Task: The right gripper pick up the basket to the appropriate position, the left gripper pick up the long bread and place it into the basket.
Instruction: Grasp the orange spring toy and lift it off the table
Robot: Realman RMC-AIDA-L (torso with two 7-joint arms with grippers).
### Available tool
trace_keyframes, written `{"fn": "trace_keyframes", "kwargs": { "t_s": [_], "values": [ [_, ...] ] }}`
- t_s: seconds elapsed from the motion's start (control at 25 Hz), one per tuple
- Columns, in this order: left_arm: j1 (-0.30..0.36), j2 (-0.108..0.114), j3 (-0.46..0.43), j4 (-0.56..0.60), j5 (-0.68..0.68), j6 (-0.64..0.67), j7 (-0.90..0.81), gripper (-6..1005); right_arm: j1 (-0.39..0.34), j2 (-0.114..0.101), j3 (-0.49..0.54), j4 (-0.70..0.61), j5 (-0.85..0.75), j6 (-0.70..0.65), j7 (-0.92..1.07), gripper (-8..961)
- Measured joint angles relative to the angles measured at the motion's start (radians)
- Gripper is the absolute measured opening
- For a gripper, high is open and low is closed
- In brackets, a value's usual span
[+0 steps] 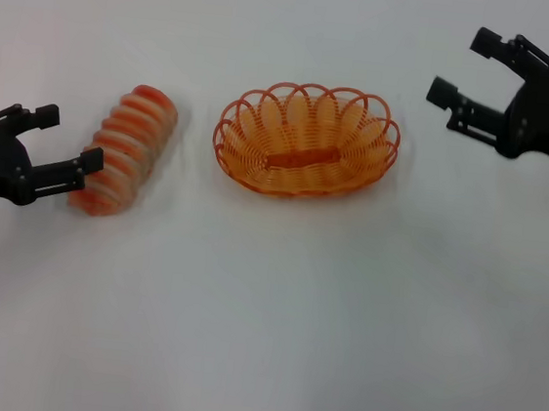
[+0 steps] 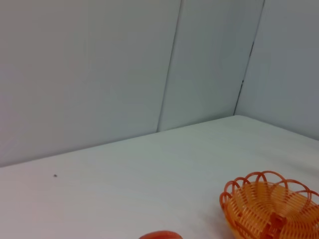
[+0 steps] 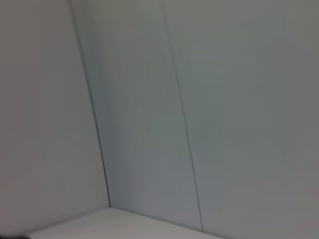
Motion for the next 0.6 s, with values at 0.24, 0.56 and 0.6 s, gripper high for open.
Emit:
{"fn": "trace_keyframes", "kwargs": {
  "t_s": [0.24,0.56,0.6],
  "values": [
    [0.008,0.003,0.007,-0.005,0.019,0.005,-0.009,847,-0.025,-0.002,-0.014,0.057,-0.098,0.022,-0.181,921],
    [-0.006,0.022,0.018,-0.026,0.030,0.006,-0.052,844,-0.018,0.000,-0.017,0.065,-0.241,0.055,-0.200,920],
    [-0.010,0.023,0.023,-0.020,0.030,0.009,-0.073,843,-0.019,0.000,-0.018,0.062,-0.241,0.056,-0.199,920]
  ]
}}
